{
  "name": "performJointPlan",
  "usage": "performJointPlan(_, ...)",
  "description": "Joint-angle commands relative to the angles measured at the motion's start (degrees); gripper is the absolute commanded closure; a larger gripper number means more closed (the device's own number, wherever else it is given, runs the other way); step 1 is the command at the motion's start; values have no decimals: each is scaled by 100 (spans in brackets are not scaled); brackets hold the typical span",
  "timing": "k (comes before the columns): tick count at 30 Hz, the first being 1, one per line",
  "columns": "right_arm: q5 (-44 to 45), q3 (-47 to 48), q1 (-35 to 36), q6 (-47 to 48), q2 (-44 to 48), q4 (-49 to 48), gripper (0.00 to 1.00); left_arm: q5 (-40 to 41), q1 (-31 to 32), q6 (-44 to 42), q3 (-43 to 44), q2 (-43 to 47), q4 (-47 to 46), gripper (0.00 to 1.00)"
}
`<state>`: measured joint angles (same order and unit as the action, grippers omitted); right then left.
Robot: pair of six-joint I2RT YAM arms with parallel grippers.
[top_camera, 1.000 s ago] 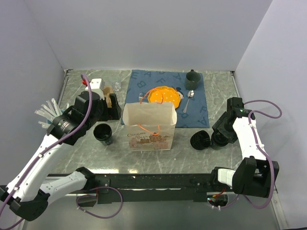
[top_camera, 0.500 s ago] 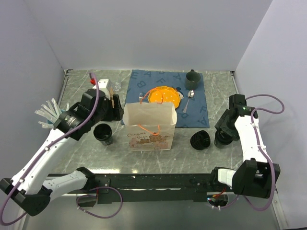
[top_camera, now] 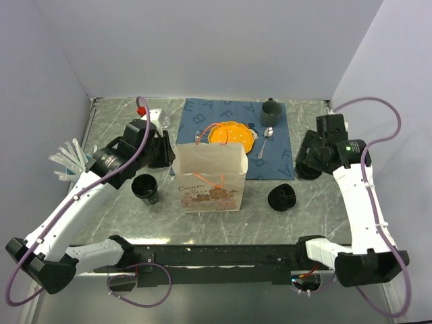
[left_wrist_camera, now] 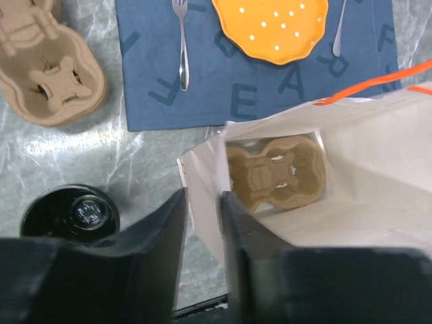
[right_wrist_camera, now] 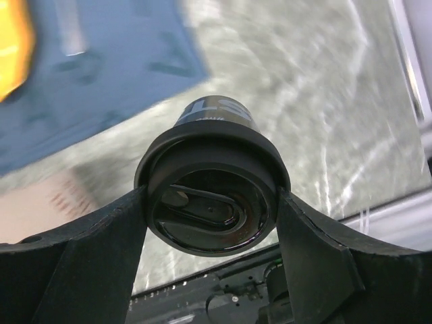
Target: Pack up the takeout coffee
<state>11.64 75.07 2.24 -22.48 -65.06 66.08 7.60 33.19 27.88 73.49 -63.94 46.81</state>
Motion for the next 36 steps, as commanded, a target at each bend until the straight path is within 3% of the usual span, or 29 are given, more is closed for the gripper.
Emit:
performJointPlan(1, 172, 1078, 987, 130, 90, 299, 46, -249, -14, -115, 288, -39, -154, 73)
performJointPlan(5, -73, 2246, 1779, 393, 19, 423, 47, -452, -14, -230, 262, -83, -207, 86)
performJointPlan(9, -1459, 2811, 2253, 657, 19, 107, 48, -707, -14, -309, 280, -101, -286, 99)
performJointPlan(20, -1884, 3171, 3783, 1043, -243, -808, 49, -1700, -14, -652, 60, 180, -726, 99)
performJointPlan(29, -848, 3532, 5241, 1254, -780, -359, 48, -1551, -14, -555, 25, 251, -559, 94)
performJointPlan(33, -505, 3541, 5506, 1465, -973, -421, 48, -1375, -14, -626, 60, 189, -453, 93)
performJointPlan(36, -180, 4102, 5716, 1650, -1298, -202, 48, -1252, -14, -687, 112, 128, -392, 94)
